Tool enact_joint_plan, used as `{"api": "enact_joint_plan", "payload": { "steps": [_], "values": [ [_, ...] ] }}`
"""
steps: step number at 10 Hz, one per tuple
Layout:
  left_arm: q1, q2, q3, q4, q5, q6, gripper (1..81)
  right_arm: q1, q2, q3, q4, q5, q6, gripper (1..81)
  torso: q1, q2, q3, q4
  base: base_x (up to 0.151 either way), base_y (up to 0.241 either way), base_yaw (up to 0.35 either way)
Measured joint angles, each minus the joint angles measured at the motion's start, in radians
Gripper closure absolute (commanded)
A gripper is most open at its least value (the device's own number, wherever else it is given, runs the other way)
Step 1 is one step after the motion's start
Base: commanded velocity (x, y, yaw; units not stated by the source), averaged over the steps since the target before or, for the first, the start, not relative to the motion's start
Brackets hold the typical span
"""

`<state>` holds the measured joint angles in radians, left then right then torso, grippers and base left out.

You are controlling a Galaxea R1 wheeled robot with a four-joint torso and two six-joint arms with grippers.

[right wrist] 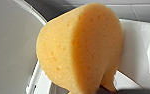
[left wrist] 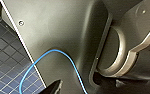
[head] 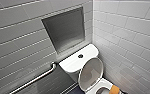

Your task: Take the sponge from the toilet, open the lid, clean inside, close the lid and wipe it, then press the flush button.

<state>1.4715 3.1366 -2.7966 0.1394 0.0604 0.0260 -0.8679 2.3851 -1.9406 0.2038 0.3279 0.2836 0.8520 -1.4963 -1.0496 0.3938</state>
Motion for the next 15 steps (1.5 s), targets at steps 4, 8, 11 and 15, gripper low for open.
{"api": "enact_joint_plan", "payload": {
  "steps": [4,8,11,15],
  "values": [
    [0.0,0.0,0.001,0.0,0.0,0.0,1.0,-0.061,-0.081,0.094,0.013,0.087,0.005,81.1,0.0,0.0,0.0,0.0,0.0,0.0,0.0],
    [0.0,0.0,0.001,0.0,0.0,0.0,1.0,-0.158,-0.1,0.108,0.027,0.207,0.004,81.1,0.0,0.0,0.0,0.0,0.0,0.0,0.0],
    [0.0,0.0,0.001,0.0,0.0,0.0,1.0,-0.219,-0.101,0.119,0.043,0.305,0.004,81.1,0.0,0.0,0.0,0.0,0.0,0.0,0.0],
    [0.0,0.003,0.001,0.0,0.0,0.0,1.0,-0.29,-0.105,0.13,0.051,0.413,0.017,81.1,0.0,0.0,0.0,0.0,0.0,0.0,0.0]
  ]
}}
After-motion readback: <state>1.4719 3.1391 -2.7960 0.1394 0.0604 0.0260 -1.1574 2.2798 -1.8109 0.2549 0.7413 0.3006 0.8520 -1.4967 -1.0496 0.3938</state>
